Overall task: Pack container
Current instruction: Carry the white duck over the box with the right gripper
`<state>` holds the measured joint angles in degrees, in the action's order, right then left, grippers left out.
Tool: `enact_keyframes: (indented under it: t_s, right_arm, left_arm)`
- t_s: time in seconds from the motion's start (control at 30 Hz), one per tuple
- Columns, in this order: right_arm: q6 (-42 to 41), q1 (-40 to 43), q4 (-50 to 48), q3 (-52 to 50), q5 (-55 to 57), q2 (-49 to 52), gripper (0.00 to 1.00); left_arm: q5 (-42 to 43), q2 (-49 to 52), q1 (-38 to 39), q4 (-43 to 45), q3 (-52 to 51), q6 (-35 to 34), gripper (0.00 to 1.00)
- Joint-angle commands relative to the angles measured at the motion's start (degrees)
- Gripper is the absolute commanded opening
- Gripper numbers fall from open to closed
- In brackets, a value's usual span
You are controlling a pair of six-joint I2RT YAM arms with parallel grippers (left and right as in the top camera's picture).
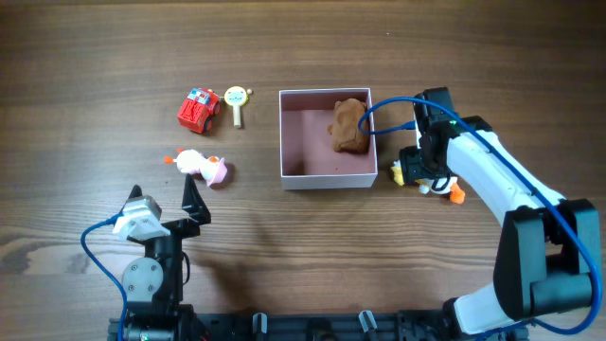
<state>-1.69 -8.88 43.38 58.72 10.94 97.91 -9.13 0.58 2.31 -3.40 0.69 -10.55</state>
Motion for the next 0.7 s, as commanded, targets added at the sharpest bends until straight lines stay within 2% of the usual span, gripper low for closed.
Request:
enact_keyframes:
  t_s: [0.0,0.03,0.17,0.33,0.5,0.67]
  right_arm:
    - [-1.1,0.0,0.3,-1.0,-2.6,3.8,0.14]
    - [-1.4,0.0,0.6,-0.8,-2.4,3.3,0.04]
    - [-1.9,0.0,3.4,0.7,-2.4,-1.5,0.05]
    - [-2.8,0.0,4.2,0.7,-2.4,-12.3,0.04]
    - [-2.8,0.0,1.0,0.7,-3.4,-25.1,0.04]
    - [-1.8,-1.8,-2.0,0.7,-9.8,-32.0,0.04]
  left_arm:
    - [0.7,-0.2,0.2,0.2,-0.4,1.1,1.0]
    - [0.7,-0.2,0.2,0.1,-0.4,1.1,1.0]
    - [0.7,-0.2,0.2,0.2,-0.4,1.2,1.0]
    - [0.7,-0.2,0.2,0.2,-0.4,1.1,1.0]
    - [0.7,-0.2,0.2,0.2,-0.4,1.2,1.0]
    - [0.7,-0.2,0.2,0.1,-0.4,1.1,1.0]
